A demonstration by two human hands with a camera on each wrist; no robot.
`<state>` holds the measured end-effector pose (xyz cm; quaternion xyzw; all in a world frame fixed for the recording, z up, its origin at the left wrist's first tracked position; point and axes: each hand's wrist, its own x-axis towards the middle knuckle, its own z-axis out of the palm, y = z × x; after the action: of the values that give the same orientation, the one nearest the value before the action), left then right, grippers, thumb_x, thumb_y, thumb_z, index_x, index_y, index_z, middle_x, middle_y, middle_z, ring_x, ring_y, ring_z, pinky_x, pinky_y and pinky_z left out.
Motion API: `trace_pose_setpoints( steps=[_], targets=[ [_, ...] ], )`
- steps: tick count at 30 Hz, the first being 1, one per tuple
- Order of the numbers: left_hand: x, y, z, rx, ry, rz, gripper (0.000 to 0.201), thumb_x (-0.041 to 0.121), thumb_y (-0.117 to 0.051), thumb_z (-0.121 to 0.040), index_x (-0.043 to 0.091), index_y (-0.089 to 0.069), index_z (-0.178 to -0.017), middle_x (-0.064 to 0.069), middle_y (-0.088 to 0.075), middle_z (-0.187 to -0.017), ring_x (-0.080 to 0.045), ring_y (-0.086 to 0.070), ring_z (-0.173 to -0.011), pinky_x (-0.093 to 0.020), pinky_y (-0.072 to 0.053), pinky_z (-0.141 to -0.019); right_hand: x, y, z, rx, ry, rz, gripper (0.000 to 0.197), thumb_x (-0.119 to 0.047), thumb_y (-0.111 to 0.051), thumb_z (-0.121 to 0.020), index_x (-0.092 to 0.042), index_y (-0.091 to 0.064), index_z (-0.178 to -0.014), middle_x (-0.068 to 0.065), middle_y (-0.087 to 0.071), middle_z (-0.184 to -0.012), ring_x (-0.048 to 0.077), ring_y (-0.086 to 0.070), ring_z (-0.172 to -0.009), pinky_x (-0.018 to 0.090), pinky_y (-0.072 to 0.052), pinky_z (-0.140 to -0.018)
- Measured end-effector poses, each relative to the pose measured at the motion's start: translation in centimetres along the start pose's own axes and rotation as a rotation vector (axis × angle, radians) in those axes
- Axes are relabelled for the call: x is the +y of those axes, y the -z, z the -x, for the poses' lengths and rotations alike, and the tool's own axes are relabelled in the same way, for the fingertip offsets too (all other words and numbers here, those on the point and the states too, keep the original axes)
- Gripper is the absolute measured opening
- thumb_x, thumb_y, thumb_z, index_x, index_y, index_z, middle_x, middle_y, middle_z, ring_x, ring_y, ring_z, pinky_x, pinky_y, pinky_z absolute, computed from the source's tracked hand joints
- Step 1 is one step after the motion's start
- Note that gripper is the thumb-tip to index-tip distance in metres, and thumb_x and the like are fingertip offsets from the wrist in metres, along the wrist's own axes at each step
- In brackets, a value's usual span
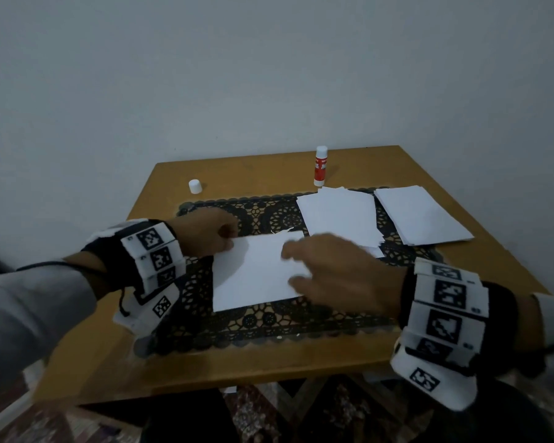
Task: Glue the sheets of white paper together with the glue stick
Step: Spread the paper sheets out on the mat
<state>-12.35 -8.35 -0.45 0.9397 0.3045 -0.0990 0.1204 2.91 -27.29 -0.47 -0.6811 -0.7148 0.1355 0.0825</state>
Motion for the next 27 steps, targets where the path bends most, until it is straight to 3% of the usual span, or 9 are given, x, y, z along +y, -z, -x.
trace_pose_setpoints(
  steps=[2, 4, 7, 10, 14, 17, 19, 22, 27],
  targets=[
    [-1.4, 0.9, 1.2, 0.055, 0.04, 0.077, 0.012, 0.013, -0.056, -0.093, 0.019, -0.054, -0.082, 0.003, -0.055, -0.081, -0.014, -0.051, -0.072, -0.028, -0.04, -0.065, 1.0, 0.4, -1.4, 0.162, -0.11, -0.08, 0.044, -0.024, -0.058, -0.09, -0.016, -0.044, -0.131, 0.006, -0.057, -0.118, 0.024, -0.055, -0.108, 0.037, -0.047, -0.088],
    [-3.1, 1.7, 2.5, 0.086, 0.076, 0.172, 0.012, 0.009, -0.057, -0.092, 0.015, -0.056, -0.081, 0.0, -0.057, -0.077, -0.017, -0.053, -0.071, -0.034, -0.048, -0.069, 1.7, 0.5, -3.4, 0.217, -0.229, -0.171, 0.044, -0.023, -0.061, -0.088, -0.011, -0.043, -0.127, 0.008, -0.058, -0.111, 0.025, -0.057, -0.101, 0.038, -0.049, -0.083],
    [-5.7, 2.4, 3.9, 0.081, 0.145, 0.296, 0.011, 0.005, -0.055, -0.093, 0.008, -0.055, -0.082, -0.007, -0.057, -0.079, -0.019, -0.055, -0.07, -0.031, -0.051, -0.066, 1.2, 0.1, -6.8, 0.12, -0.351, -0.455, 0.036, -0.023, -0.065, -0.088, -0.003, -0.05, -0.115, 0.014, -0.066, -0.096, 0.026, -0.066, -0.081, 0.032, -0.05, -0.061],
    [-7.8, 2.5, 4.3, 0.097, 0.218, 0.42, 0.012, 0.005, -0.053, -0.094, 0.009, -0.056, -0.084, -0.013, -0.061, -0.09, -0.026, -0.061, -0.081, -0.039, -0.056, -0.076, -0.2, -0.6, -9.8, 0.043, -0.369, -0.75, 0.031, -0.014, -0.064, -0.09, 0.011, -0.062, -0.107, 0.02, -0.069, -0.095, 0.024, -0.064, -0.06, 0.028, -0.044, -0.046],
    [-9.8, 2.0, 4.1, 0.181, 0.284, 0.384, 0.007, 0.008, -0.055, -0.094, 0.01, -0.057, -0.087, -0.013, -0.063, -0.093, -0.029, -0.063, -0.085, -0.04, -0.057, -0.076, -2.2, -1.2, -12.4, -0.026, -0.388, -0.991, 0.024, -0.01, -0.058, -0.088, 0.011, -0.066, -0.097, 0.018, -0.067, -0.08, 0.022, -0.055, -0.055, 0.026, -0.039, -0.046],
    [-11.0, 1.6, 3.8, 0.237, 0.32, 0.267, 0.001, 0.013, -0.058, -0.092, 0.013, -0.058, -0.093, -0.009, -0.062, -0.094, -0.028, -0.062, -0.085, -0.038, -0.055, -0.072, -3.3, -1.5, -13.6, -0.031, -0.46, -1.045, 0.013, -0.008, -0.051, -0.089, 0.001, -0.059, -0.084, 0.013, -0.057, -0.069, 0.023, -0.055, -0.053, 0.025, -0.041, -0.047],
    [-11.6, 1.4, 3.4, 0.24, 0.33, 0.216, 0.005, 0.015, -0.06, -0.09, 0.018, -0.058, -0.094, -0.007, -0.061, -0.093, -0.025, -0.059, -0.083, -0.033, -0.05, -0.07, -3.7, -1.7, -14.2, -0.055, -0.479, -1.036, 0.011, -0.008, -0.05, -0.091, 0.001, -0.057, -0.089, 0.014, -0.054, -0.075, 0.023, -0.057, -0.051, 0.025, -0.043, -0.046],
    [-11.9, 1.1, 2.3, 0.237, 0.326, 0.129, 0.008, 0.016, -0.061, -0.089, 0.021, -0.06, -0.095, -0.005, -0.06, -0.093, -0.02, -0.054, -0.085, -0.027, -0.04, -0.072, -3.6, -2.1, -14.9, -0.075, -0.477, -0.977, 0.025, -0.008, -0.054, -0.091, 0.012, -0.06, -0.105, 0.02, -0.062, -0.086, 0.023, -0.059, -0.051, 0.025, -0.046, -0.046],
    [-11.9, 0.5, 1.0, 0.207, 0.349, 0.016, 0.015, 0.016, -0.059, -0.09, 0.016, -0.061, -0.105, -0.008, -0.062, -0.104, -0.022, -0.053, -0.089, -0.027, -0.04, -0.073, -2.9, -1.9, -14.3, -0.124, -0.483, -0.924, 0.028, -0.01, -0.052, -0.092, 0.011, -0.058, -0.11, 0.022, -0.068, -0.09, 0.022, -0.058, -0.055, 0.025, -0.047, -0.048]
  ],
)
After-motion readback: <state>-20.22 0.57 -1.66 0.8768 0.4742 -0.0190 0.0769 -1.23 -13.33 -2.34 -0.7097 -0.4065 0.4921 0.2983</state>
